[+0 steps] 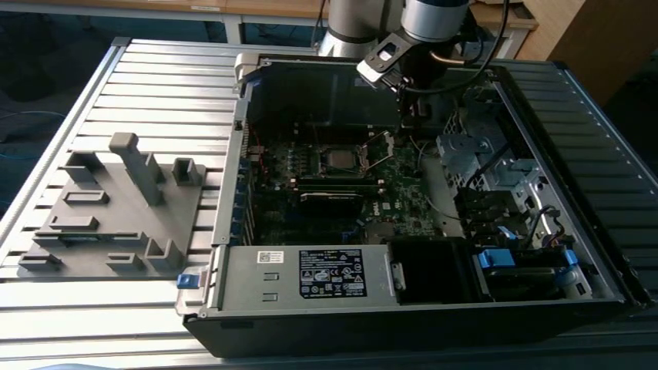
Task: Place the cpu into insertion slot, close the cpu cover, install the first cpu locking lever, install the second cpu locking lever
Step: 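Close the cpu cover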
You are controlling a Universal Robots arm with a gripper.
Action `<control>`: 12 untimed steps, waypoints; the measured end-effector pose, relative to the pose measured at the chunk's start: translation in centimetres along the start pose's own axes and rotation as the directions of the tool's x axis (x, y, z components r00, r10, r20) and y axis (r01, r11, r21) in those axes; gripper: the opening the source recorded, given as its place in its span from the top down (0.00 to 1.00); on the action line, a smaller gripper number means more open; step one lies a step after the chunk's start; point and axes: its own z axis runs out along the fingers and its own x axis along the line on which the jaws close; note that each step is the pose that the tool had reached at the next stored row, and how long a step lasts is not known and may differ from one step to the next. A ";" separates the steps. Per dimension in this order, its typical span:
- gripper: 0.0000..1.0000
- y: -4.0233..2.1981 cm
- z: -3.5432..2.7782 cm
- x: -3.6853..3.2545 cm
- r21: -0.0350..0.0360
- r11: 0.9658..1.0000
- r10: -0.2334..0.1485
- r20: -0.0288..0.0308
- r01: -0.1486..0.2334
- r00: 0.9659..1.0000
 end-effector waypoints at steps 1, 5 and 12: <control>0.89 0.01 0.11 0.01 0.000 1.000 0.000 0.003 0.000 1.000; 0.89 0.02 0.62 0.03 0.000 1.000 -0.001 0.013 0.001 1.000; 0.89 -0.02 1.51 0.08 -0.001 1.000 -0.002 0.033 0.002 0.999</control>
